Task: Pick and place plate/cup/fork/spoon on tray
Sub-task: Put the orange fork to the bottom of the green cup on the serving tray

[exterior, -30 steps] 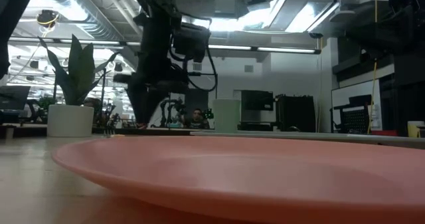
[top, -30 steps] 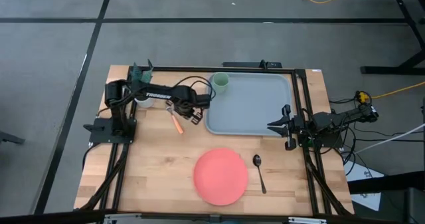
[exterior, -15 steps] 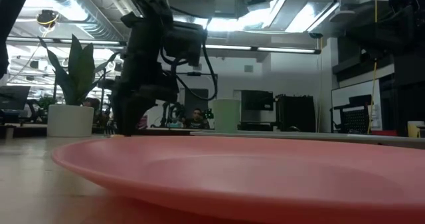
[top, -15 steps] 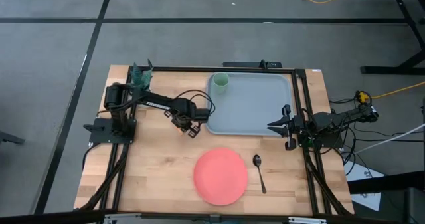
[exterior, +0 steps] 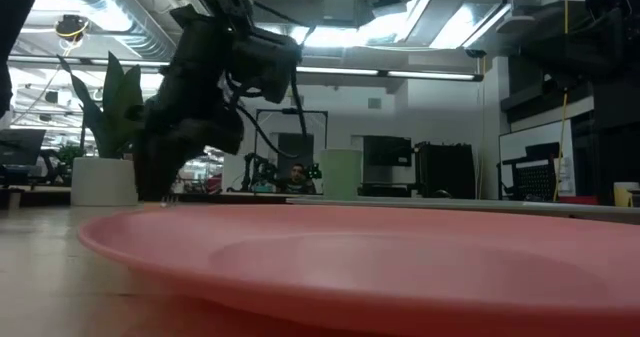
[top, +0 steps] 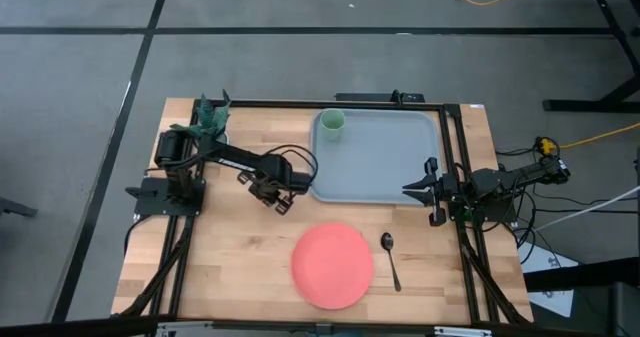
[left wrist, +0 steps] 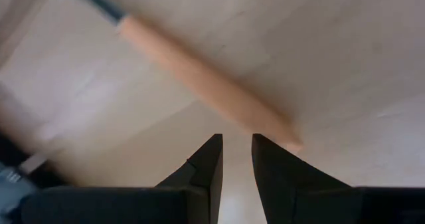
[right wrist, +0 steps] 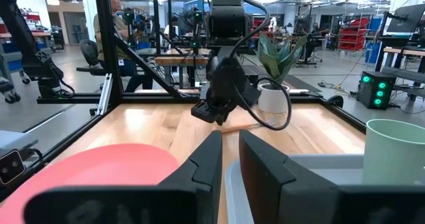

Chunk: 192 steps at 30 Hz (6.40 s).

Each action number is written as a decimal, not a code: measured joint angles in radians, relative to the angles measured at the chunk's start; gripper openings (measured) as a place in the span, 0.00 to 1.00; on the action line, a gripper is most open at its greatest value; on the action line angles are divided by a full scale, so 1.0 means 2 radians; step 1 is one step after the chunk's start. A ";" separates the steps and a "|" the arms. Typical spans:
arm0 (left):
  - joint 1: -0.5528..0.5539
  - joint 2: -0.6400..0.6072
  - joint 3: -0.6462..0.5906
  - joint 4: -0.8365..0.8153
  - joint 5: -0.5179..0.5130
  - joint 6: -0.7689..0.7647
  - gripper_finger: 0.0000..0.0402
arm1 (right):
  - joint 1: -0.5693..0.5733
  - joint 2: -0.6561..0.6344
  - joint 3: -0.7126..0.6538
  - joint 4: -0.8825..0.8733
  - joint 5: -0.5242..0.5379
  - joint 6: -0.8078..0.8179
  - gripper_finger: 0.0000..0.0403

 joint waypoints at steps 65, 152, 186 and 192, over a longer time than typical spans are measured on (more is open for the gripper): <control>0.018 -0.047 -0.102 0.106 -0.176 -0.340 0.17 | 0.000 0.000 0.000 -0.005 -0.040 -0.011 0.14; -0.021 -0.046 -0.013 0.102 -0.211 -0.337 0.07 | 0.000 0.000 0.000 -0.013 -0.098 0.013 0.14; 0.053 0.012 -0.002 0.463 -0.216 -0.157 0.06 | 0.000 0.004 0.000 -0.016 -0.110 0.027 0.14; 0.054 0.023 -0.002 0.467 -0.215 -0.158 0.06 | 0.000 0.006 0.000 -0.017 -0.114 0.027 0.14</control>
